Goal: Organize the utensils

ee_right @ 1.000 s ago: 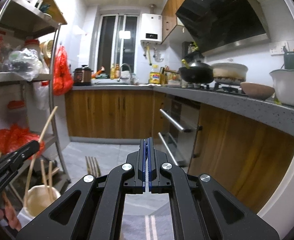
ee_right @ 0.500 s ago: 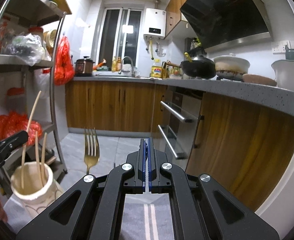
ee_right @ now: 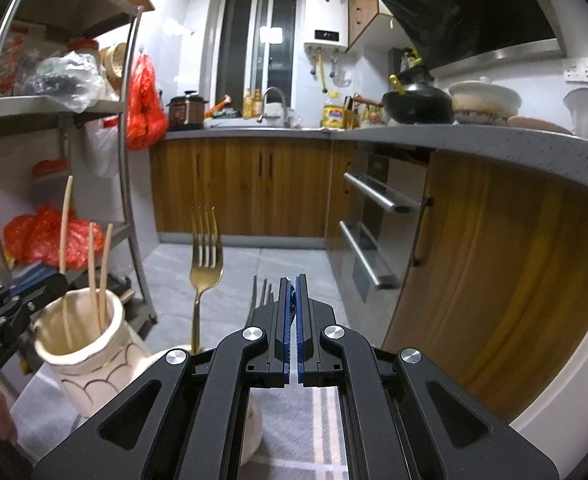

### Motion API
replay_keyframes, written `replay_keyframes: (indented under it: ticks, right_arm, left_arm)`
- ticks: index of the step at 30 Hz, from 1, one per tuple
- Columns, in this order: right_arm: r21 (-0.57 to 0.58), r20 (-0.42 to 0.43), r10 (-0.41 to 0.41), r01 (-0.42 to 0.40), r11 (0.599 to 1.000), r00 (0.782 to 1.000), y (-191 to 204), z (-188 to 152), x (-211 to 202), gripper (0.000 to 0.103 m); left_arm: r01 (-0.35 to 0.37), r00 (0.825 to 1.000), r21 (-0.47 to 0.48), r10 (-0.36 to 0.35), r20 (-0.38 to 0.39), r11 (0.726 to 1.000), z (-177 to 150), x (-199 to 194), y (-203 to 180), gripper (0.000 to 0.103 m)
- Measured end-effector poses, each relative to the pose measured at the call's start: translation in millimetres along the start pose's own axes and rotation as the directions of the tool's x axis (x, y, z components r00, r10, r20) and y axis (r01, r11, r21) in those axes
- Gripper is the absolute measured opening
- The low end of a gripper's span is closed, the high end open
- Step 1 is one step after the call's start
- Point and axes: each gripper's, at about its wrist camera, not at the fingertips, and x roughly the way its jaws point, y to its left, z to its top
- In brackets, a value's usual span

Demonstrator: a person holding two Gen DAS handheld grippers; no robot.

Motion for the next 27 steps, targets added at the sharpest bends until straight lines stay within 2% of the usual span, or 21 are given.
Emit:
replay_keyframes:
  ticks: [7,9,10,11,12,15,17,19,22,24,27]
  right_arm:
    - [0.02,-0.032,0.02,-0.019,1.0,0.999,-1,-3,-1,0.003]
    - [0.026,-0.033,0.026,-0.025,0.999,0.999,-1,-3,-3,0.005]
    - [0.027,-0.031,0.029,-0.028,0.999,0.999,-1,-3,-4,0.011]
    - [0.029,-0.029,0.032,-0.031,0.999,0.999,-1,-3,-6,0.015]
    - [0.034,-0.024,0.038,-0.037,0.999,0.999,-2,-2,-8,0.025]
    - [0.045,-0.012,0.049,-0.049,0.998,0.999,-4,-1,-14,0.033]
    - [0.057,0.001,0.056,-0.056,0.997,0.998,-7,1,-19,0.044]
    - [0.073,0.021,0.059,-0.061,0.995,0.998,-11,2,-27,0.061]
    - [0.095,0.05,0.075,-0.079,0.992,0.996,-16,3,-38,0.08]
    - [0.108,0.07,0.087,-0.094,0.99,0.994,-21,3,-47,0.089]
    - [0.118,0.091,0.093,-0.103,0.988,0.992,-25,4,-58,0.097]
  left_arm:
    - [-0.015,1.0,-0.001,0.015,-0.014,1.0,0,-3,3,0.006]
    - [-0.027,1.0,-0.004,0.027,-0.017,1.0,1,-5,4,0.012]
    - [-0.027,1.0,-0.008,0.027,-0.016,1.0,1,-6,5,0.017]
    - [-0.029,1.0,-0.013,0.029,-0.012,0.999,1,-8,5,0.027]
    - [-0.032,0.999,-0.015,0.032,-0.008,0.999,2,-10,5,0.036]
    - [-0.031,1.0,-0.018,0.031,-0.002,0.999,4,-15,6,0.044]
    - [-0.033,0.999,-0.018,0.033,0.006,0.999,6,-19,5,0.053]
    - [-0.03,0.999,-0.022,0.03,0.018,0.999,9,-24,6,0.06]
    - [-0.029,0.999,-0.025,0.03,0.031,0.999,11,-31,4,0.076]
    - [-0.041,0.998,-0.03,0.042,0.048,0.999,14,-38,3,0.092]
    - [-0.049,0.996,-0.041,0.052,0.076,0.998,17,-49,2,0.097]
